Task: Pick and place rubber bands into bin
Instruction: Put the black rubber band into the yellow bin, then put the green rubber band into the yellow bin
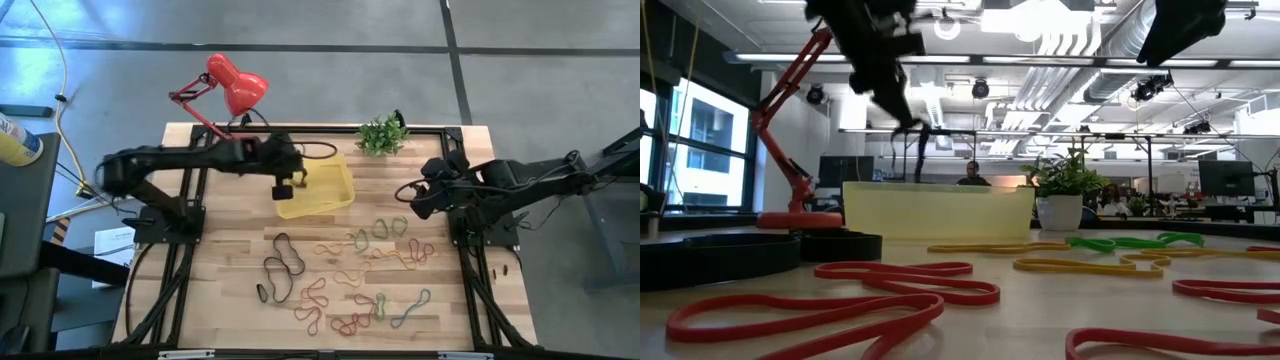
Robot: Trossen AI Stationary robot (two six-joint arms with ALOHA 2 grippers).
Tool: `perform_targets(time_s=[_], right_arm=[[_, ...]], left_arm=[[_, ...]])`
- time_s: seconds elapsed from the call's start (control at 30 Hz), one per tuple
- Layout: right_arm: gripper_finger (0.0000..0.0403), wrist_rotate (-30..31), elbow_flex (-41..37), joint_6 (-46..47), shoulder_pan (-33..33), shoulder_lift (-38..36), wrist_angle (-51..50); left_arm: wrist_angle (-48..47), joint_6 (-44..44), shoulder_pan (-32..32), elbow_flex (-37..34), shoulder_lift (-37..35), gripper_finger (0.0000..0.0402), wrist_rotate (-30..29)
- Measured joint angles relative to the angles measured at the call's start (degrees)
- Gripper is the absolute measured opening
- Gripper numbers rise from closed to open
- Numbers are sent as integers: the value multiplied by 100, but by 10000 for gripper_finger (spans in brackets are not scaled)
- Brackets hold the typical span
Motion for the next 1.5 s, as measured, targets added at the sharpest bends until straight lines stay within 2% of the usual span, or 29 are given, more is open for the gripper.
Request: perform_targets(time_s=[0.13,0.3,0.47,0.67,0.87,1.0,1.27,1.5], right_arm=[[208,-27,0,32,0,81,-3],[208,-33,0,44,0,194,6],[208,11,-1,43,0,312,4],[208,63,-2,44,0,388,68],[208,54,0,166,0,390,103],[208,36,0,195,0,390,104],[208,20,0,235,0,390,106],[208,20,-1,236,0,390,106]], left_arm=[[10,-71,-11,-2,508,0,228],[-10,-281,-11,-2,664,0,497],[-416,-518,51,-2,664,0,-233],[-637,-520,240,-2,694,1,-314],[-454,-359,301,-2,694,9,193],[-412,-326,294,-2,694,39,239],[-475,-255,292,-2,694,130,505],[-431,-234,292,0,694,174,650]])
